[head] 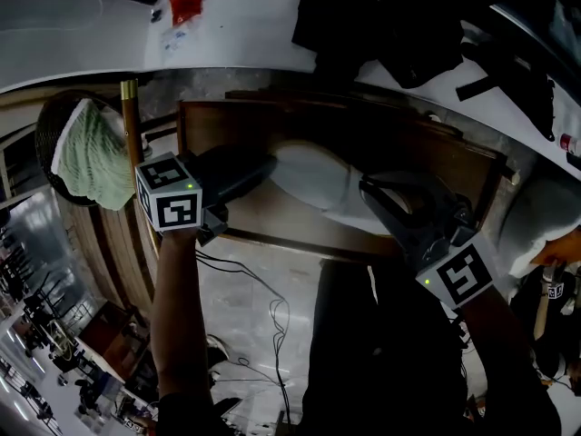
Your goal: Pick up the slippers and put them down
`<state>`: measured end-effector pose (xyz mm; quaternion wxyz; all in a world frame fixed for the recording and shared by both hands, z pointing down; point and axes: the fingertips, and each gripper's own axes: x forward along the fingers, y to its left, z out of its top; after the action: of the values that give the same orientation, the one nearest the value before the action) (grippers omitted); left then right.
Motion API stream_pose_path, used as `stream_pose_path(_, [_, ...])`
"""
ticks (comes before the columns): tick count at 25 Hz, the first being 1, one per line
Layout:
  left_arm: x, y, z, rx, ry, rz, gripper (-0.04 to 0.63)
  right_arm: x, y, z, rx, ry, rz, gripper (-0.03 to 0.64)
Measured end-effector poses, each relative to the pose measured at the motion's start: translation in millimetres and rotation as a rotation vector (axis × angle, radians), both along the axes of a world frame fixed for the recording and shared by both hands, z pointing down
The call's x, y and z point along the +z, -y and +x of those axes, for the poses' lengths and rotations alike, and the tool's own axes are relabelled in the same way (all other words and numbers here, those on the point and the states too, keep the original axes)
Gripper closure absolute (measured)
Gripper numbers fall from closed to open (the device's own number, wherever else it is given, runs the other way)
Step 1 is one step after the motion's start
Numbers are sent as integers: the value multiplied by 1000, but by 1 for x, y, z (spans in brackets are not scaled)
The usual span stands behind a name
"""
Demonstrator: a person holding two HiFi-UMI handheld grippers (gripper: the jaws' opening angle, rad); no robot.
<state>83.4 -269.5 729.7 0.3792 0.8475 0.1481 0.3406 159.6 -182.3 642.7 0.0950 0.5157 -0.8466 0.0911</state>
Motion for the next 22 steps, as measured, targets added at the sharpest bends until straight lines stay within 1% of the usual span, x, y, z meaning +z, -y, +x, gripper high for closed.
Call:
stream_pose_path(6, [-40, -9, -7, -52, -39, 7, 565, -34, -12, 2, 22, -43, 17, 586])
stream_pose_path(11, [-66, -15, -7, -103, -73, -23, 565, -66, -22, 14, 54, -75, 7, 586])
stream_pose_path(16, [-90, -16, -7, -164, -118, -92, 566, -96, -22, 25, 66, -105, 16, 586])
stream_pose_path(20, [-103, -21, -12, -209, -163, -173, 566, -113, -26, 34, 114, -78, -14, 586])
stream_pose_path(22, [-110, -19, -14, -245, -190, -215, 566, -122, -26, 40, 137, -79, -10, 586])
